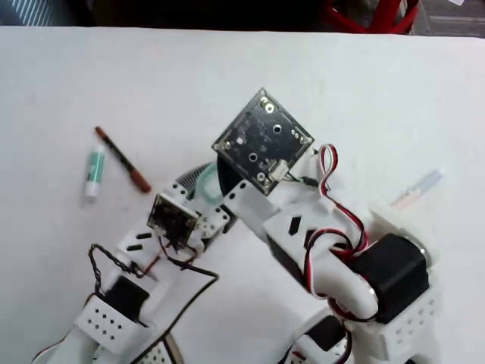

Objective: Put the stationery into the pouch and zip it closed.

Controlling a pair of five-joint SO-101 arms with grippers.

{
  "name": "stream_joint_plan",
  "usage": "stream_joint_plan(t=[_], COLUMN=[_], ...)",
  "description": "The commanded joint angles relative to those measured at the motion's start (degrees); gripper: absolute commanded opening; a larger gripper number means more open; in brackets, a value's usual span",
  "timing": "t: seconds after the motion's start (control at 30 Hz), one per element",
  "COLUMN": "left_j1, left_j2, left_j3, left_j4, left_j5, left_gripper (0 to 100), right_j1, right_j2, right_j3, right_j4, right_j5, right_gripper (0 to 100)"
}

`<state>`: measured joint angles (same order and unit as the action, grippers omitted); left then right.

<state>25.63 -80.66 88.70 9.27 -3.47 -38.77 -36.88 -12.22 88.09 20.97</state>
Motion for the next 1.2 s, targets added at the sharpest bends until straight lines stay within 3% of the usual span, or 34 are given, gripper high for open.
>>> stream_joint_plan(t=[0.0, 0.3, 0.73, 0.83, 1.0, 1.17], left_j1=[-0.84, -2.24, -2.86, -2.77, -2.86, -2.86], left_j2=[-0.57, -0.66, -0.84, -0.84, -0.84, -0.84], left_j3=[-0.35, -0.53, -0.7, -0.7, -0.7, -0.7], left_j4=[-0.97, -0.97, -1.05, -1.05, -1.05, -1.05], left_j5=[0.18, 0.44, 0.53, 0.53, 0.53, 0.53], left_gripper=[22, 22, 22, 22, 22, 22], right_j1=[0.84, 7.78, 8.57, 16.92, 37.05, 57.01], right_j2=[-0.13, -0.66, -4.7, -6.55, -6.02, 1.54], right_j3=[-0.53, 9.41, 8.79, 8.62, 14.24, 22.95], right_j4=[0.75, -0.13, -1.27, -1.27, -2.24, -9.54], right_j5=[0.53, 0.53, 0.44, 0.18, -0.09, -8.79], right_gripper=[10.1, 10.1, 10.1, 10.1, 10.1, 10.5])
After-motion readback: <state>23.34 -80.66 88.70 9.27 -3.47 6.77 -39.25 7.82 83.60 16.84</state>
